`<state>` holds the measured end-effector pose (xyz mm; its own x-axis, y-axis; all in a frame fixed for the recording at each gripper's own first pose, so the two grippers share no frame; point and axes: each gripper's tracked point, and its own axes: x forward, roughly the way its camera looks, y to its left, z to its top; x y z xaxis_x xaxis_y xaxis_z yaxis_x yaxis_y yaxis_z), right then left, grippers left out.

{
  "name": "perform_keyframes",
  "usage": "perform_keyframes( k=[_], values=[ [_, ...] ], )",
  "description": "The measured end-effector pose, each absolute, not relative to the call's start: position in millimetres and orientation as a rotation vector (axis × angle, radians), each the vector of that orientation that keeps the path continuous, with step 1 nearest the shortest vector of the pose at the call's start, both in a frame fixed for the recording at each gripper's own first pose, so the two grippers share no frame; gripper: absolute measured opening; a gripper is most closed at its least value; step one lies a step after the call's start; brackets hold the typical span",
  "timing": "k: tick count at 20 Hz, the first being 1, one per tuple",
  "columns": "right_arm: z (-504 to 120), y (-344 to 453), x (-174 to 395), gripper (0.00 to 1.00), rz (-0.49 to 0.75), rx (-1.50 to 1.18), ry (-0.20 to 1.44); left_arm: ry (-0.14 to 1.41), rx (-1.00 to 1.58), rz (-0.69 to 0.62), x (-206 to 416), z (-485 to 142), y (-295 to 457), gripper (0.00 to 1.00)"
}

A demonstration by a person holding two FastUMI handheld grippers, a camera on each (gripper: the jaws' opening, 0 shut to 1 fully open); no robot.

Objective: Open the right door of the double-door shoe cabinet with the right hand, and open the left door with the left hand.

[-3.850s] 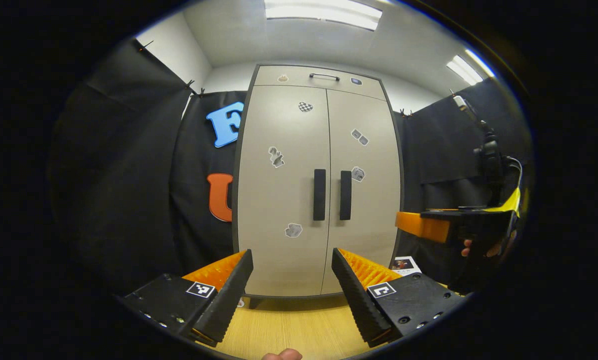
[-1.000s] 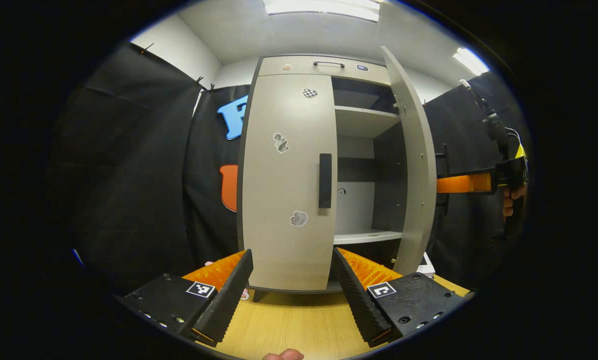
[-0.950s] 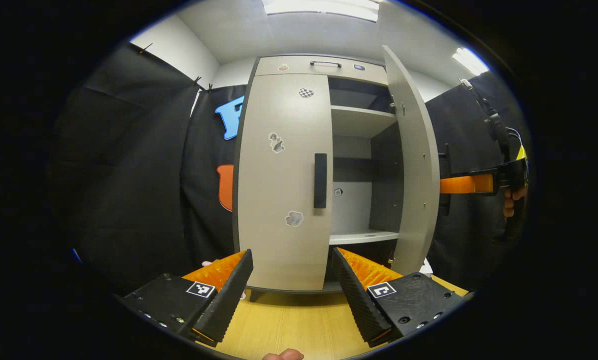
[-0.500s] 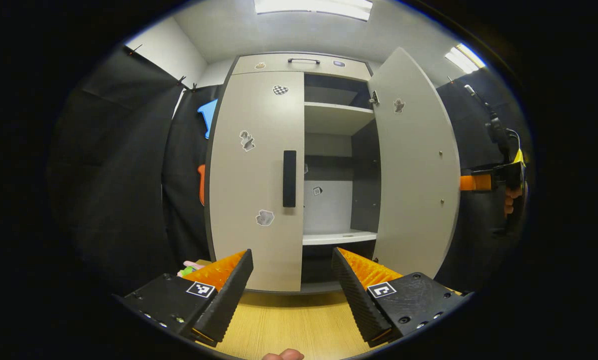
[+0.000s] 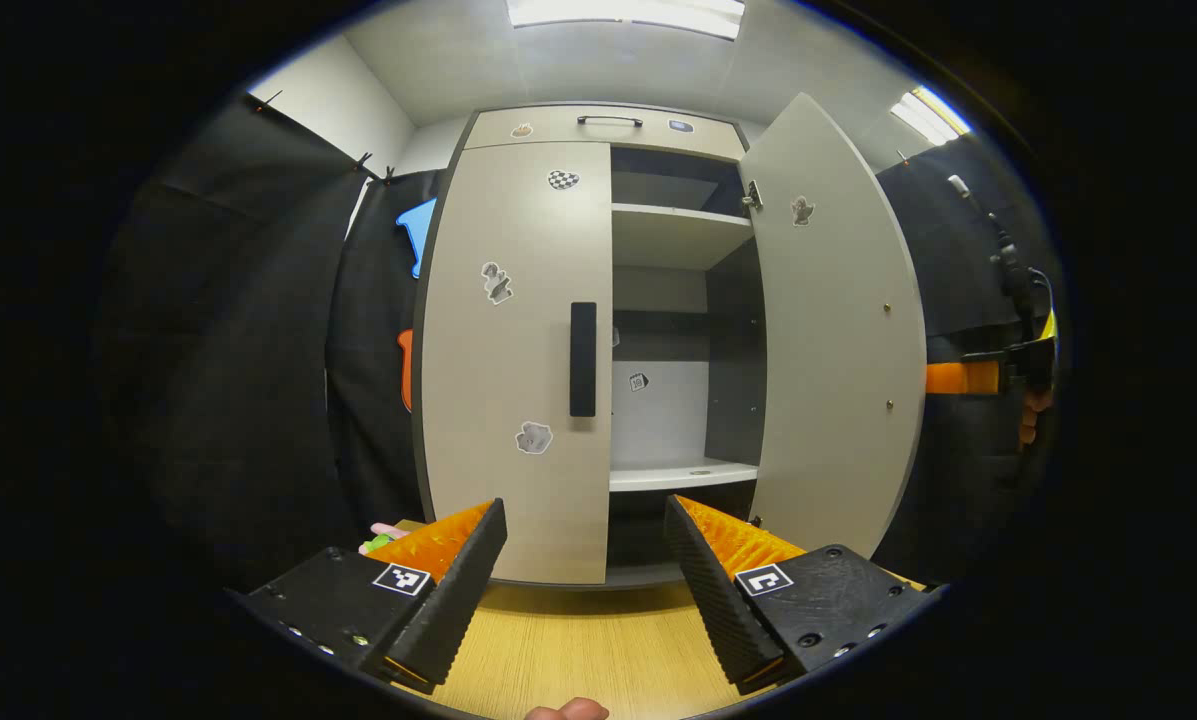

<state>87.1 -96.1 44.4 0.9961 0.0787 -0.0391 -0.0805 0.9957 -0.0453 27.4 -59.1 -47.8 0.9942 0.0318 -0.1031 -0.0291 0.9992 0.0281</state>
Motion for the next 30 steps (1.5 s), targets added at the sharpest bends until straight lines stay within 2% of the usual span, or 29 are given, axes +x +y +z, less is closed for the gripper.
perform_keyframes(
  k=[6,9,10,11,12,14,15,17,18,21,25,30],
  values=[
    [32.5,-29.7,30.3,0.05,0.129,-0.011,0.038,0.118,0.012,-0.013,10.5,-51.3,-52.1,0.95],
    [24.6,-11.3,21.3,0.06,0.099,0.0,0.04,0.099,0.023,-0.059,2.8,-43.2,-53.4,0.95],
    [21.0,-6.8,19.1,0.13,0.092,-0.019,0.04,0.092,0.029,-0.073,0.6,-39.8,-54.7,0.95],
    [20.2,-2.0,16.9,0.36,0.089,-0.033,0.038,0.082,0.032,-0.082,-1.2,-36.9,-54.9,0.95],
    [19.4,-1.0,15.7,0.4,0.075,-0.044,0.035,0.072,0.033,-0.091,-3.8,-34.2,-54.8,0.95],
    [18.3,0.9,16.1,0.59,0.047,-0.048,0.033,0.067,0.027,-0.104,-8.0,-32.4,-55.7,0.95],
    [17.8,2.0,16.2,0.76,0.045,-0.035,0.032,0.067,0.026,-0.108,-9.7,-32.2,-55.7,0.95],
    [15.7,4.5,18.9,0.87,0.049,-0.006,0.029,0.064,0.027,-0.109,-10.7,-31.4,-54.2,0.95],
    [13.8,4.0,21.0,0.86,0.048,0.003,0.03,0.06,0.028,-0.107,-11.2,-30.3,-54.0,0.95],
    [8.4,0.7,27.4,1.0,0.046,0.008,0.043,0.051,0.025,-0.101,-8.6,-24.0,-53.5,0.95],
    [10.5,-4.0,31.8,1.0,0.052,0.012,0.037,0.033,-0.016,-0.121,16.2,-0.7,-58.6,0.95],
    [18.6,-11.2,26.3,1.0,0.072,0.027,0.012,-0.032,-0.046,-0.188,88.6,41.6,-79.4,0.95]
  ],
)
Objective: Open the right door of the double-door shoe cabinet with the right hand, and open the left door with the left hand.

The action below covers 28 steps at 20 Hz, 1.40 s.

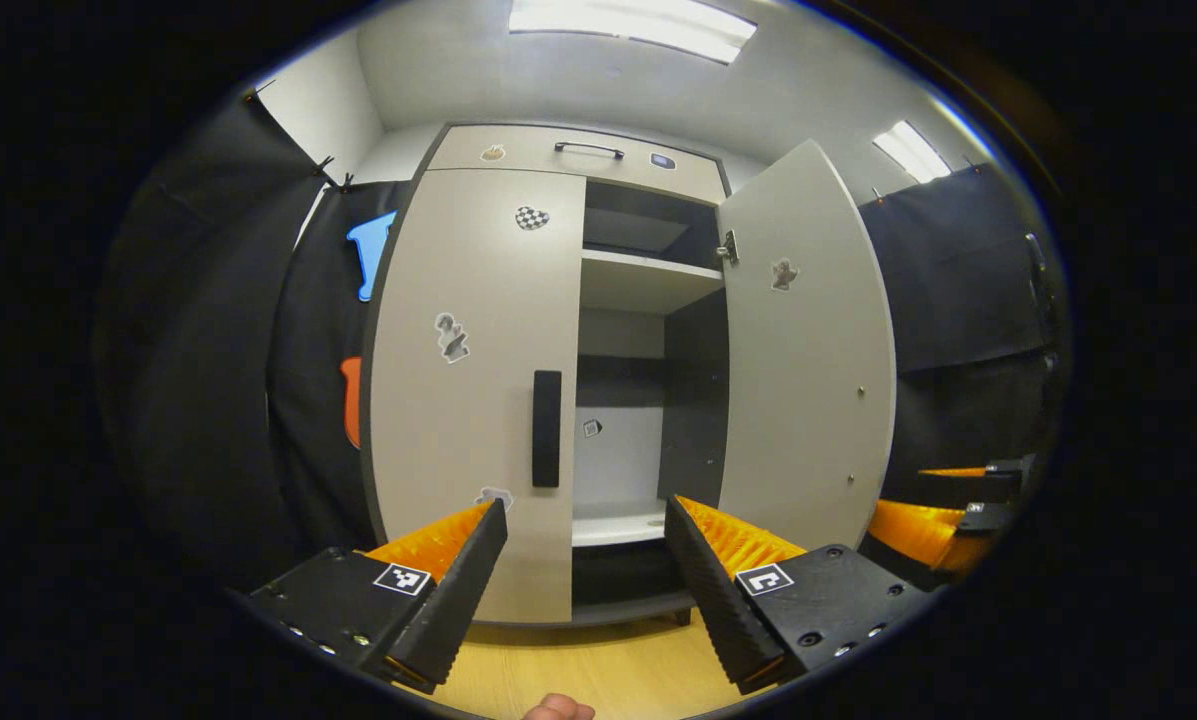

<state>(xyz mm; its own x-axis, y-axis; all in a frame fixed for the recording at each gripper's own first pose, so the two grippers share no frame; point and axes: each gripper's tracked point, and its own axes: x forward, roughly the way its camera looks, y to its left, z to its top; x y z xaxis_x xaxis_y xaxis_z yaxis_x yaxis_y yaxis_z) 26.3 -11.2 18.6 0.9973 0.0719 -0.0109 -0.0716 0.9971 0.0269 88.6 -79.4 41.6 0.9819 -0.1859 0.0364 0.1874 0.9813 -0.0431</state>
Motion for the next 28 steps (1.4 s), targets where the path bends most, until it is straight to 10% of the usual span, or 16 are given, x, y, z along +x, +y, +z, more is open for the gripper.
perform_keyframes(
  k=[11,26,27,28],
  values=[
    [14.2,-46.6,13.7,1.0,0.027,0.007,-0.006,0.017,0.047,-0.027,248.0,27.7,-61.0,0.96],
    [2.3,-50.5,29.8,1.0,0.024,0.014,0.013,0.082,0.013,0.036,281.5,14.9,-36.4,0.93],
    [1.9,-50.6,30.3,1.0,0.023,0.014,0.015,0.079,0.001,0.024,279.8,16.1,-37.1,0.66],
    [0.5,-50.9,30.9,1.0,0.024,0.013,0.016,0.077,-0.017,-0.001,279.3,16.2,-42.2,0.64]
  ],
)
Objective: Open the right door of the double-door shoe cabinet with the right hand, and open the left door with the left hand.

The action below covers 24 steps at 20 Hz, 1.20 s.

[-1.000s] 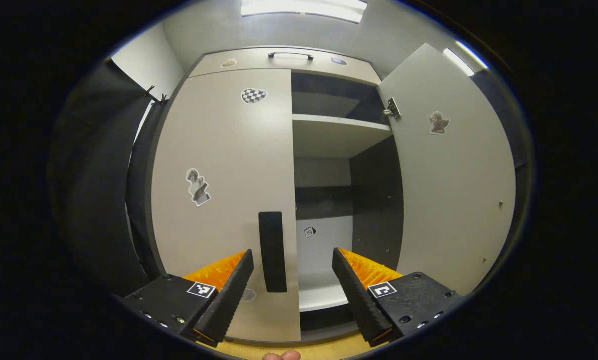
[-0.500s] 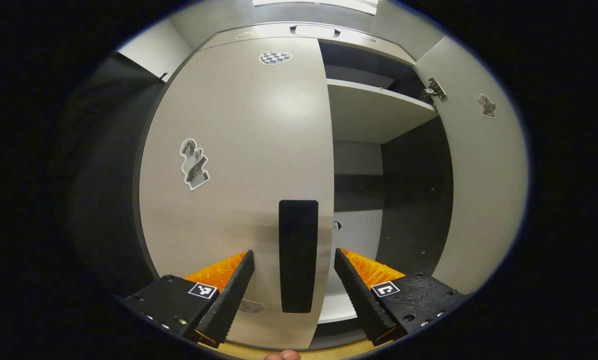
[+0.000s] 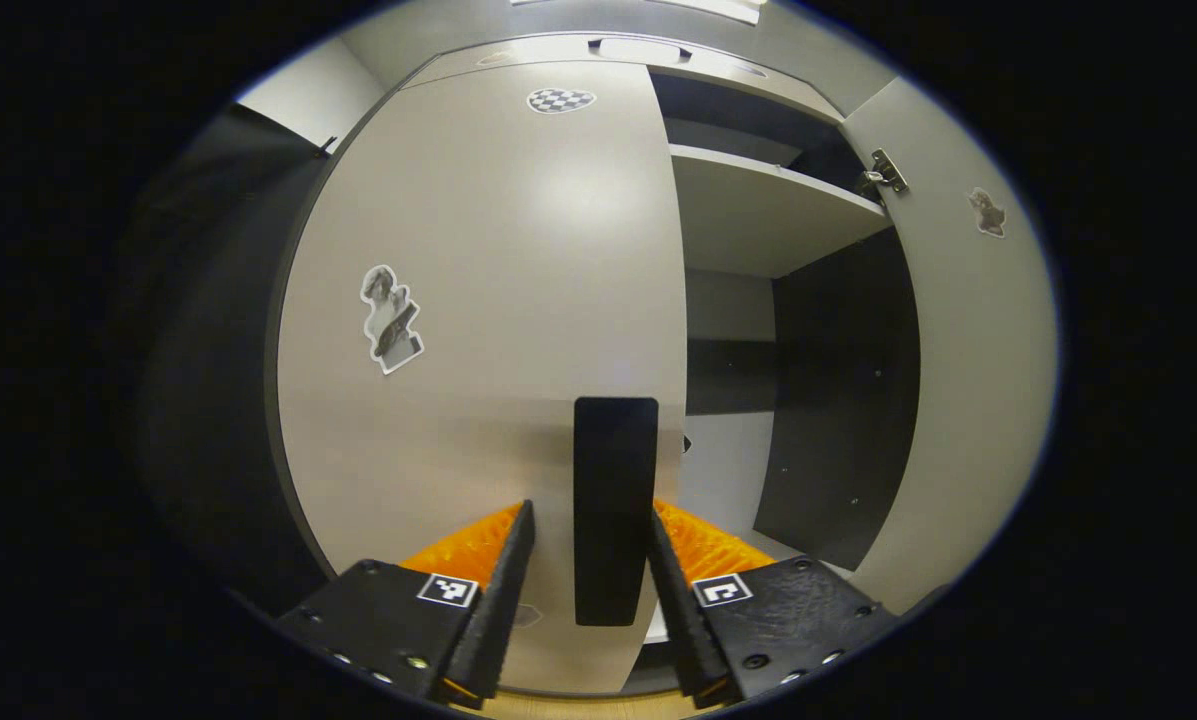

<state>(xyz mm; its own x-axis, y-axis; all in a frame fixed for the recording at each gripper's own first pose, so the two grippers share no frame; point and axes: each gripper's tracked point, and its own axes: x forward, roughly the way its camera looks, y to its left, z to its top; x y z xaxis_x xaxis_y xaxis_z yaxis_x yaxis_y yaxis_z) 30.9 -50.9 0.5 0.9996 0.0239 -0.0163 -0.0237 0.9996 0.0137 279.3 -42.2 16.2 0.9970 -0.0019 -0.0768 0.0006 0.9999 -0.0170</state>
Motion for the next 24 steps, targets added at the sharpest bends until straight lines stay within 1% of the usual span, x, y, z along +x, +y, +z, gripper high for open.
perform_keyframes(
  k=[1,2,3,4,5,6,7,9,14,20,24],
  values=[
    [-0.5,-51.2,31.2,1.0,0.024,0.015,0.019,0.078,-0.024,-0.022,279.9,15.1,-46.6,0.59],
    [-1.9,-50.9,31.9,1.0,0.026,0.017,0.023,0.08,-0.015,-0.023,279.6,16.1,-47.1,0.4],
    [-3.6,-50.9,32.0,1.0,0.026,0.018,0.027,0.088,0.003,-0.024,278.5,15.9,-46.4,0.29],
    [-5.3,-51.0,31.9,1.0,0.025,0.019,0.031,0.086,0.0,-0.025,279.3,15.8,-46.0,0.29],
    [-6.0,-50.9,32.2,1.0,0.025,0.019,0.034,0.086,-0.013,-0.033,279.4,15.0,-46.3,0.2],
    [-7.4,-50.7,32.6,1.0,0.025,0.02,0.036,0.077,-0.014,-0.041,280.8,14.8,-47.2,0.12],
    [-7.3,-50.7,32.4,1.0,0.023,0.02,0.036,0.083,-0.014,-0.051,277.1,16.1,-47.4,0.08],
    [-8.0,-51.0,31.6,1.0,0.023,0.019,0.036,0.1,-0.021,-0.062,269.5,14.4,-46.7,0.04],
    [-15.1,-48.8,27.4,1.0,0.015,0.014,0.047,0.085,0.039,-0.042,223.4,27.0,-40.8,0.04],
    [-13.6,-35.6,24.1,1.0,0.035,0.005,0.045,0.1,-0.008,-0.052,177.9,26.4,-16.8,0.04],
    [-12.1,-27.3,22.0,1.0,0.038,0.001,0.037,0.088,0.013,-0.01,154.2,30.6,11.1,0.03]
  ],
)
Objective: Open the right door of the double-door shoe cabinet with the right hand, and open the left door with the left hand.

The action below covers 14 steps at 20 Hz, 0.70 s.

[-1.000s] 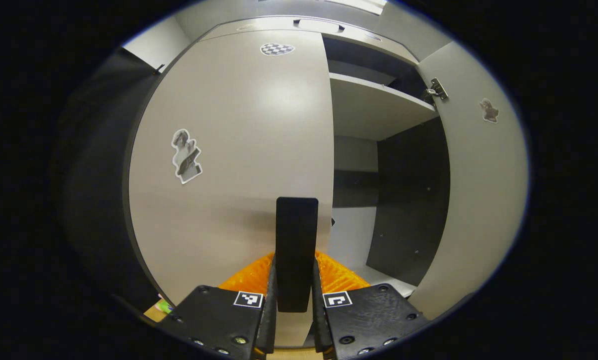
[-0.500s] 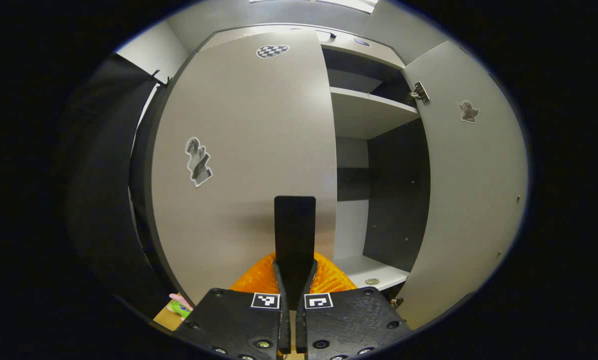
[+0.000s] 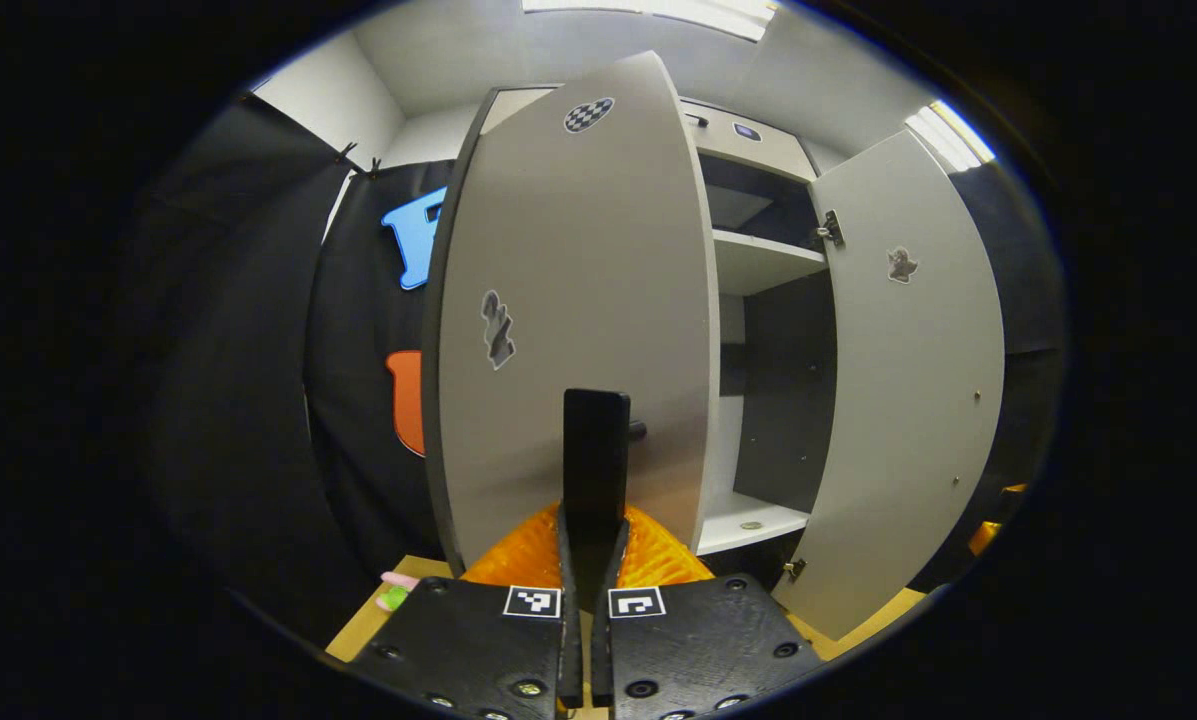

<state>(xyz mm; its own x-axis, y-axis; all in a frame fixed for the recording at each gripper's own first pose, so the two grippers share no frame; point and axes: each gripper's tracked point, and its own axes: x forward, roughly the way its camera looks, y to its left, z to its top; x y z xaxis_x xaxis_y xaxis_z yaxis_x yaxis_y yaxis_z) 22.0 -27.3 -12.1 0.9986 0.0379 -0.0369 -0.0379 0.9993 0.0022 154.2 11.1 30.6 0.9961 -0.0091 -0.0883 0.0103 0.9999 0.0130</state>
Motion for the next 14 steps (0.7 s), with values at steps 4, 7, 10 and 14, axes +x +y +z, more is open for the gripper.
perform_keyframes(
  k=[4,7,10,14],
  values=[
    [-7.8,-16.8,20.9,1.0,0.039,0.014,0.017,0.084,-0.002,0.002,139.5,31.9,29.0,0.03],
    [-10.4,-12.8,22.1,1.0,0.034,0.009,0.022,0.087,-0.024,-0.008,133.6,32.8,39.8,0.03],
    [-12.1,-11.7,26.0,1.0,0.026,-0.004,0.026,0.083,-0.012,-0.005,128.9,34.2,47.6,0.02],
    [-14.5,-7.1,33.8,1.0,0.026,-0.012,0.032,0.07,-0.039,0.006,120.8,35.3,64.9,0.02]
  ],
)
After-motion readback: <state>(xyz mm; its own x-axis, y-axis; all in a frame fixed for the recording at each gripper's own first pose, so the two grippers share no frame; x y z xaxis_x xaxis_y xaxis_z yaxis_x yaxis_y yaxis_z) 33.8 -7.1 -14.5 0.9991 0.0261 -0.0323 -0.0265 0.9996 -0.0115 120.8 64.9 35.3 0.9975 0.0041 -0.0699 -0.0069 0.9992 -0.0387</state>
